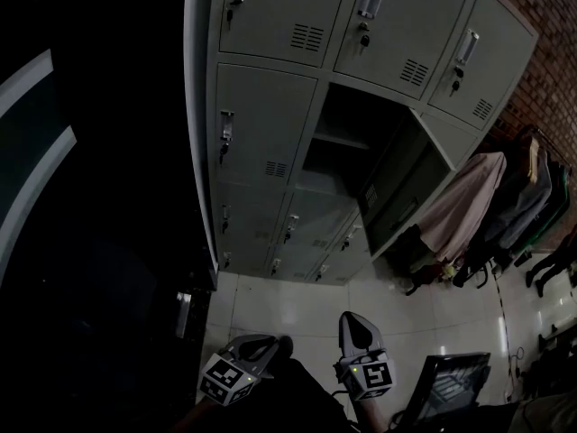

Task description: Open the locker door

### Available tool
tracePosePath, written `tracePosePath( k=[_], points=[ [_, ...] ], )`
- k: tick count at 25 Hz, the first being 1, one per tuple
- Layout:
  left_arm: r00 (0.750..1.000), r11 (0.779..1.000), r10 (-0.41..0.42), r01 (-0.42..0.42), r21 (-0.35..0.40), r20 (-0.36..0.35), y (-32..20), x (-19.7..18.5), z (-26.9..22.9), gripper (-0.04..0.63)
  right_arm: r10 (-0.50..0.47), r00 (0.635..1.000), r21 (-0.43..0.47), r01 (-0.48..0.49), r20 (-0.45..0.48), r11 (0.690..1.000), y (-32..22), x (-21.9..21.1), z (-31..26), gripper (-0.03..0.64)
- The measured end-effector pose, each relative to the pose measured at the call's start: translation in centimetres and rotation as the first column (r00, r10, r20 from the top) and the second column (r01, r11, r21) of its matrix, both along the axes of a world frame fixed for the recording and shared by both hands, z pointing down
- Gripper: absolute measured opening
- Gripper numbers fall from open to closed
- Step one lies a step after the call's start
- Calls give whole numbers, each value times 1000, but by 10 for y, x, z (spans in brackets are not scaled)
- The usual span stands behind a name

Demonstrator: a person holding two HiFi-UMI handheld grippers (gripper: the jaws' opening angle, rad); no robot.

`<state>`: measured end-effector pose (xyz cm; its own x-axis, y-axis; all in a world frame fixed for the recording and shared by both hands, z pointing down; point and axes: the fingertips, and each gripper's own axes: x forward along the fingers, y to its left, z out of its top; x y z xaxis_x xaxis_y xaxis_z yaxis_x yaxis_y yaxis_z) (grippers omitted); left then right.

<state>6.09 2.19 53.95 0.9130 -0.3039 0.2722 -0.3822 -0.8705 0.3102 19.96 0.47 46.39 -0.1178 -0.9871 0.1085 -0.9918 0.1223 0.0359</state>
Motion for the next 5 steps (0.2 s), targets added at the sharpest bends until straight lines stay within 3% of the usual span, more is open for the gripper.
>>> tracePosePath(
  k=[5],
  points=[
    [1000, 1000, -4, 4, -1, -3, -1, -3, -1, 41, 5, 1000, -1, -5, 8, 1000, 0, 0, -4, 0]
  ],
)
